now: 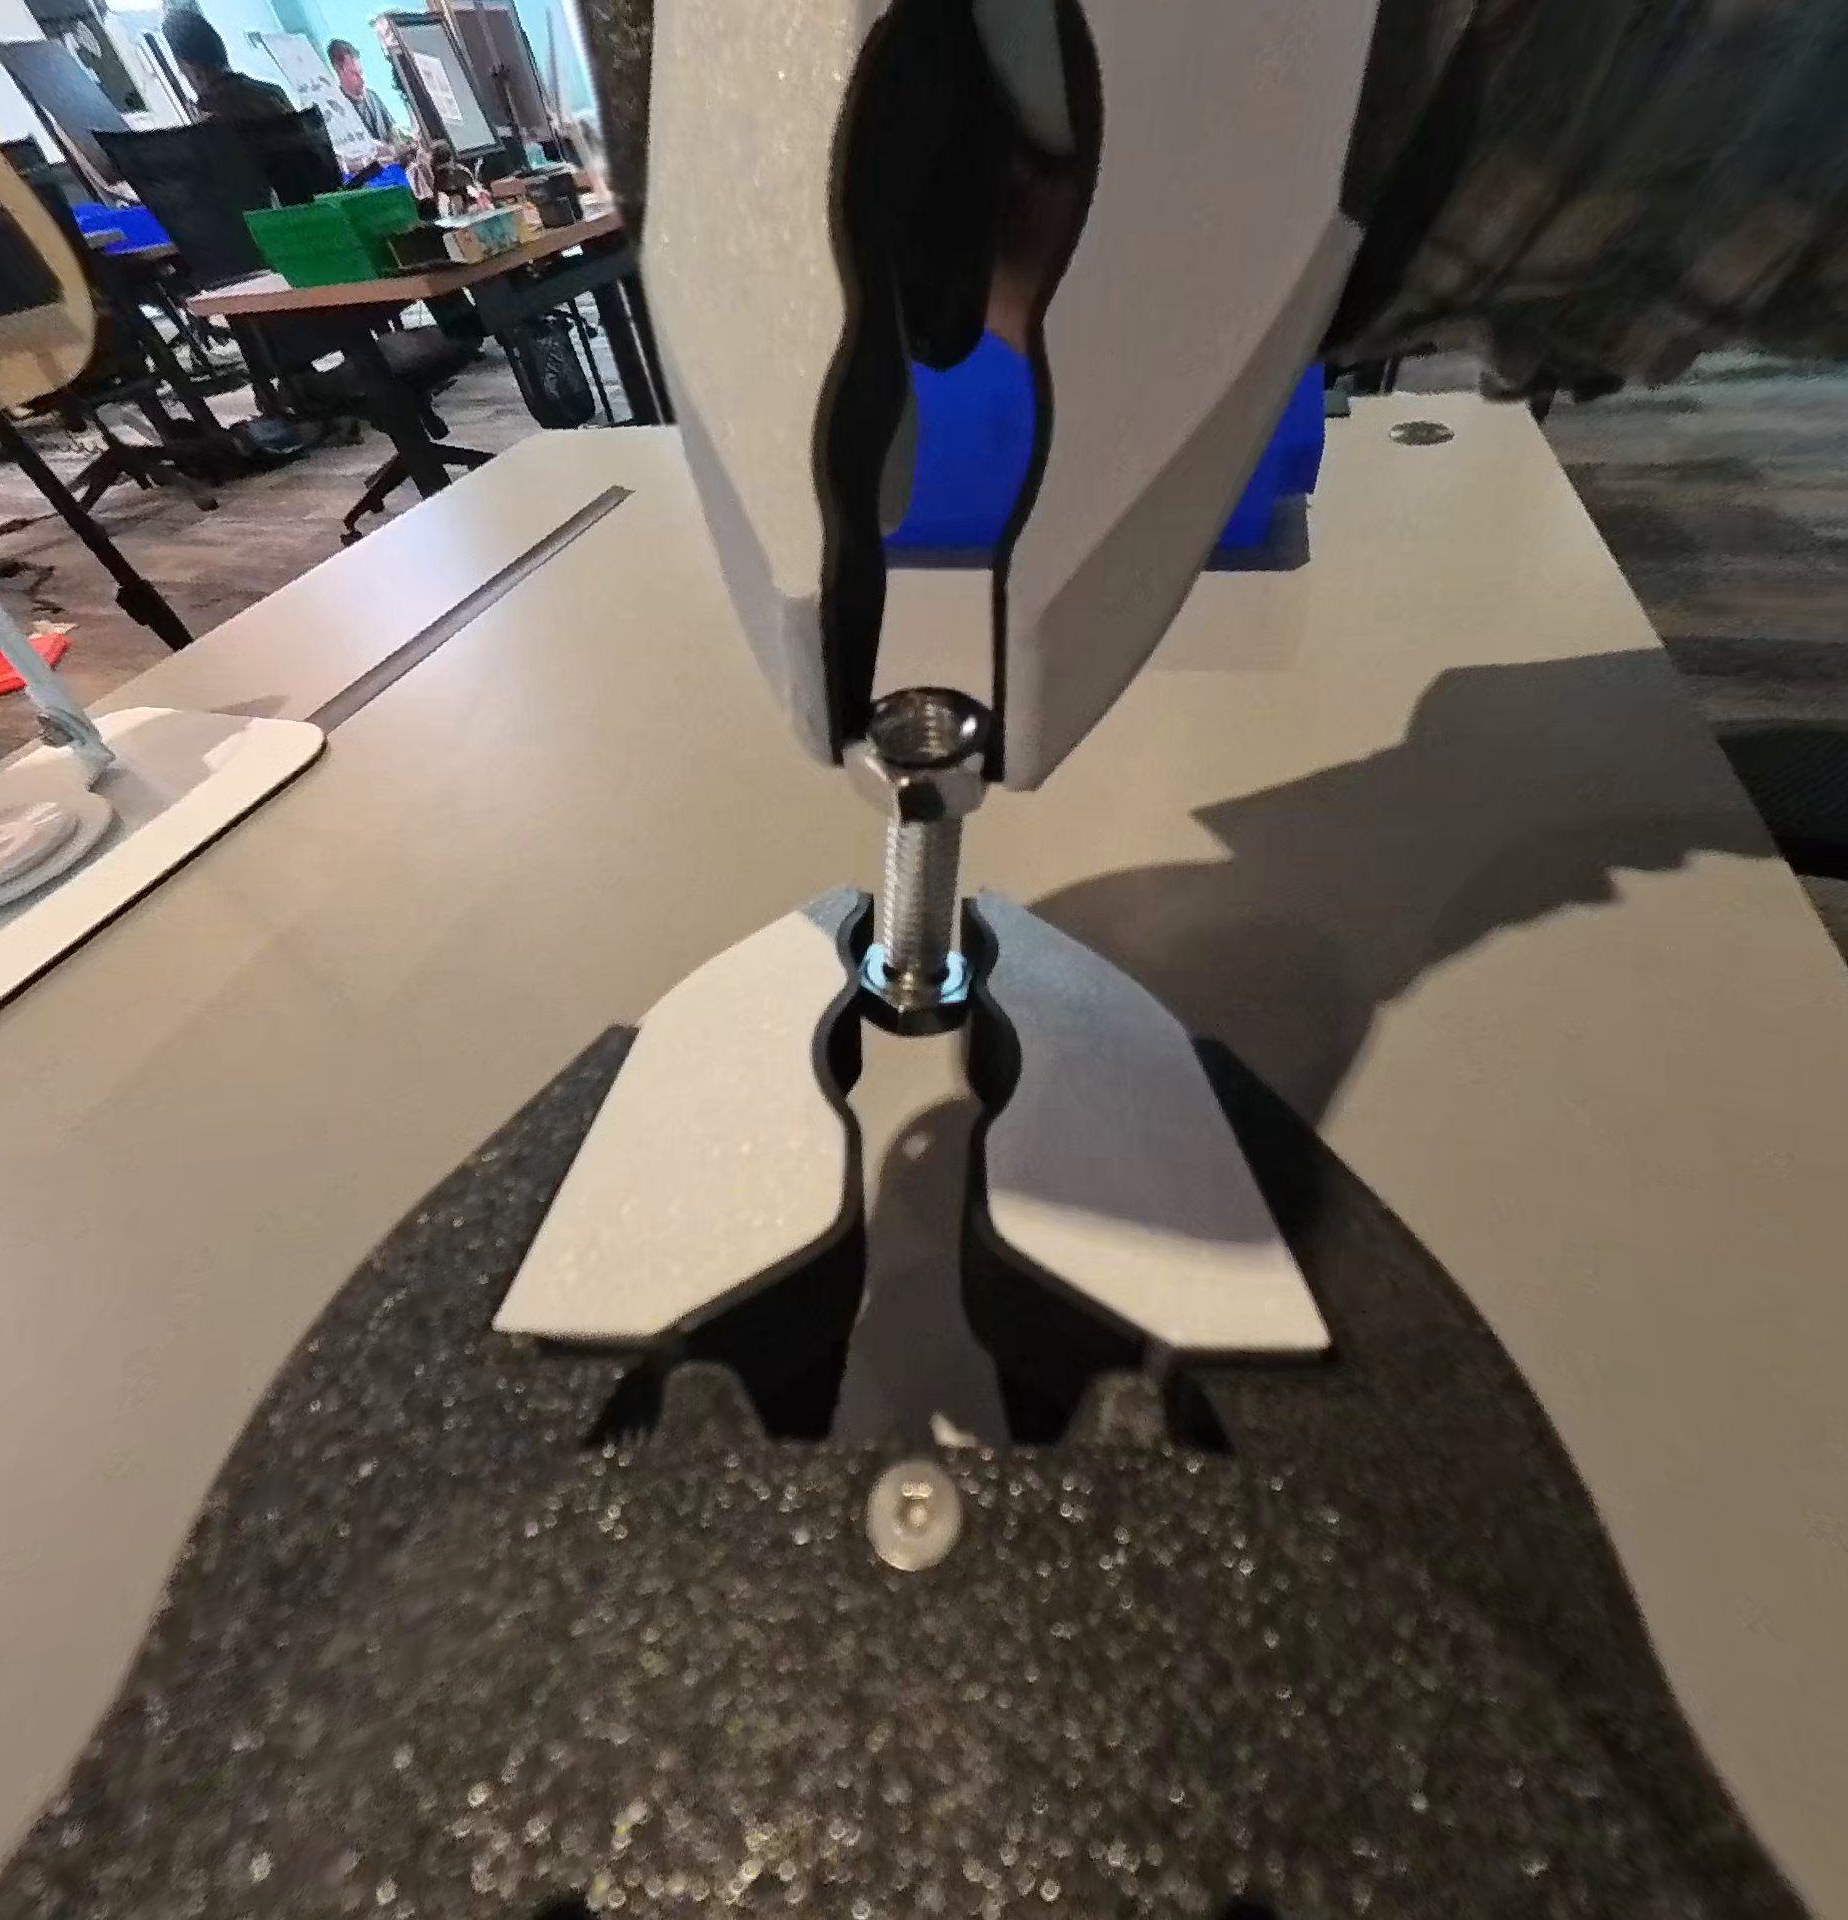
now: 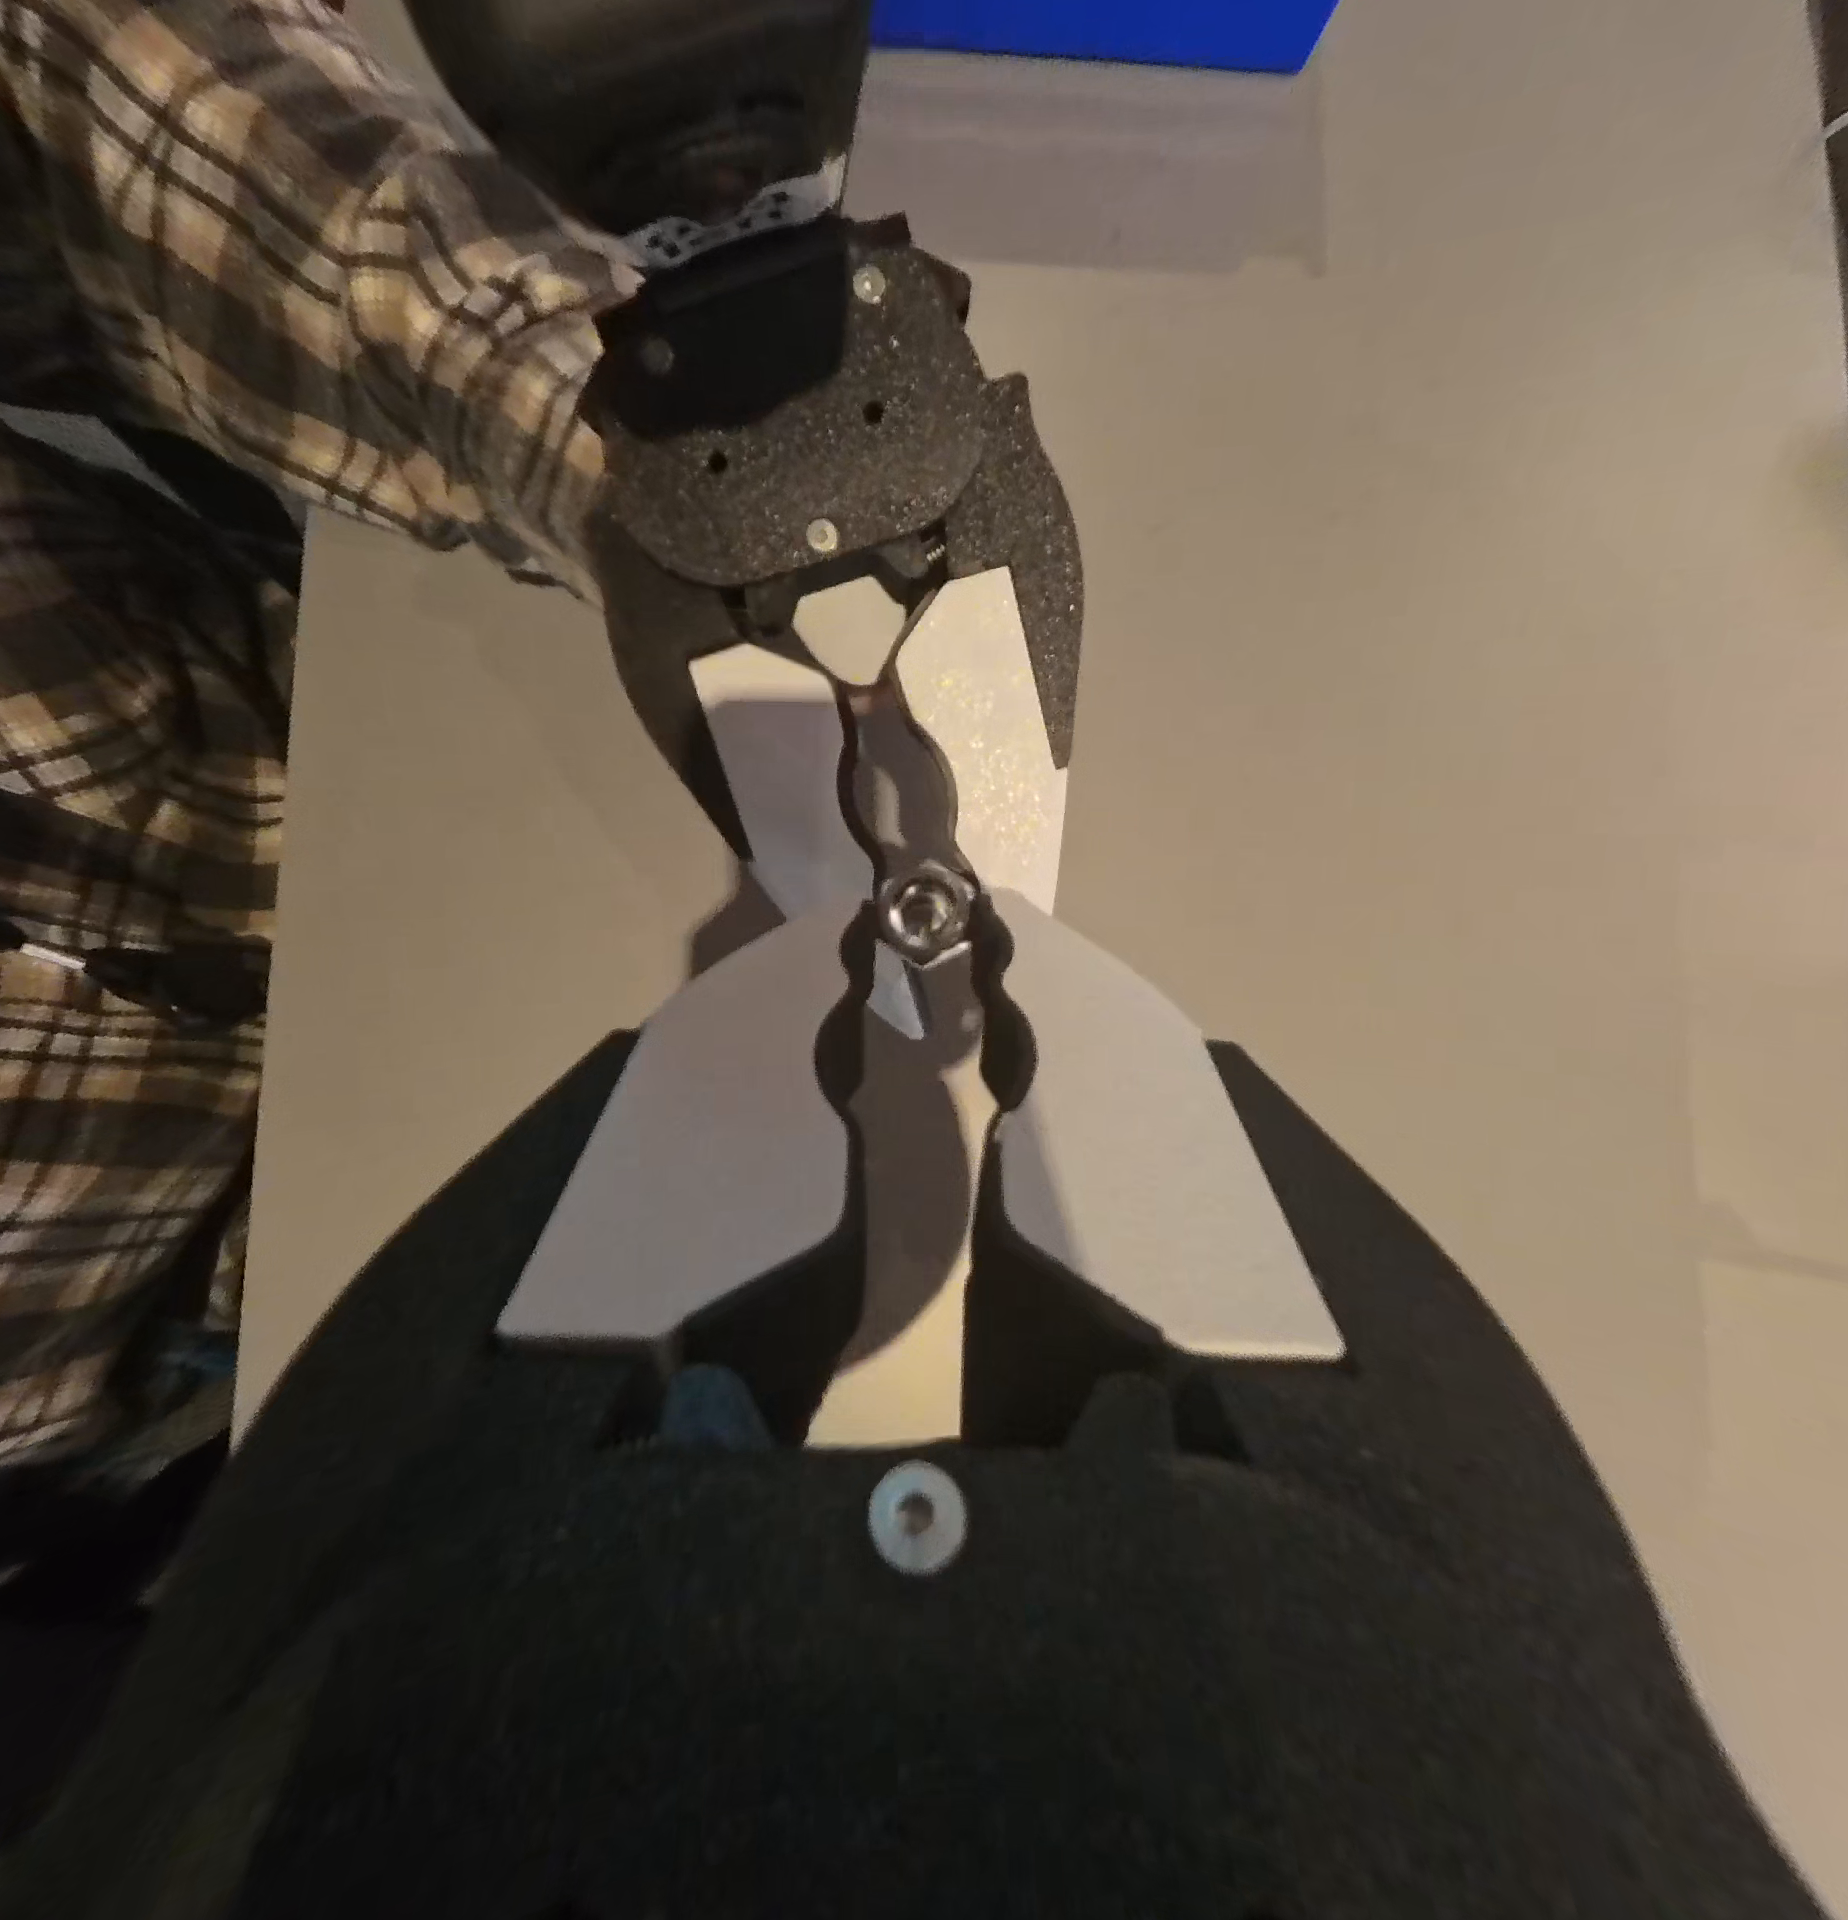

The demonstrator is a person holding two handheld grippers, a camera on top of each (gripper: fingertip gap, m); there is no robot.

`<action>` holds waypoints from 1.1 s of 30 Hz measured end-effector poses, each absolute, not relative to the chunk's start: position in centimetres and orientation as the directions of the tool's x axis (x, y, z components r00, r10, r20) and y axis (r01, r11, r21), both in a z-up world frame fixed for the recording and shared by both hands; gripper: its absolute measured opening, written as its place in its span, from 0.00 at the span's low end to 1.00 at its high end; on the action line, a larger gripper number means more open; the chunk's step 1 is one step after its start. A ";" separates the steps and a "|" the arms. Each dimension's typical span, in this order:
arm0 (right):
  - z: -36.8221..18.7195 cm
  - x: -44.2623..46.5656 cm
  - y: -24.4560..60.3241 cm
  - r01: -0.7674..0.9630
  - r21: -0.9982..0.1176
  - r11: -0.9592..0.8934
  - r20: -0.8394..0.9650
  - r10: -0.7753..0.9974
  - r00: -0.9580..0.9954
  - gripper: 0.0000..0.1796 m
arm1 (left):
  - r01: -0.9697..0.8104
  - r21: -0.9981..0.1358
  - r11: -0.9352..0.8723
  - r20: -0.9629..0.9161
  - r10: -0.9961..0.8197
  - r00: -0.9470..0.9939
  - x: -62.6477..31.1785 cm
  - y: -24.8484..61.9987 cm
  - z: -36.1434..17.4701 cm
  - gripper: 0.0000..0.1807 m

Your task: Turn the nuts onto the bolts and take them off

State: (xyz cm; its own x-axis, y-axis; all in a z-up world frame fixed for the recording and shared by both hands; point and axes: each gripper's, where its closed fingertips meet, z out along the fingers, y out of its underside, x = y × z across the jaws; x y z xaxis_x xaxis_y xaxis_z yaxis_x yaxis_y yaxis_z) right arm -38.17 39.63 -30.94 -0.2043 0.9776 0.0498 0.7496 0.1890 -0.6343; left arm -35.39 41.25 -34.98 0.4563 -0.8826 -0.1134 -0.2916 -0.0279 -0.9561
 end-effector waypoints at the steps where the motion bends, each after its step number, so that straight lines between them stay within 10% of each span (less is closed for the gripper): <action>1: -30.8 -38.3 39.6 0.735 -0.653 0.185 0.049 0.978 -0.203 0.09 | -0.282 -0.959 -0.030 -0.106 -0.883 0.457 -35.4 41.3 -34.9 0.08; 19: -29.7 -39.2 40.0 0.570 -0.821 0.003 -0.043 0.997 -0.067 0.10 | -0.252 -0.968 0.013 -0.151 -0.829 0.538 -36.6 42.0 -33.5 0.08; 33: -32.2 -38.1 41.0 0.683 -0.714 -0.157 -0.047 0.983 0.177 0.09 | -0.453 -0.891 -0.036 -0.260 -0.776 0.574 -36.9 43.0 -36.2 0.08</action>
State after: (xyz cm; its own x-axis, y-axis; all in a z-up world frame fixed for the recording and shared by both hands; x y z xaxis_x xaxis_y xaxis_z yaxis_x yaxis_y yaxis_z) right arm -38.13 40.99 -32.24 0.1768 0.9831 -0.0473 0.6826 -0.1571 -0.7137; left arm -36.87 43.02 -36.23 0.5743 -0.7762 -0.2604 -0.4526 -0.0359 -0.8910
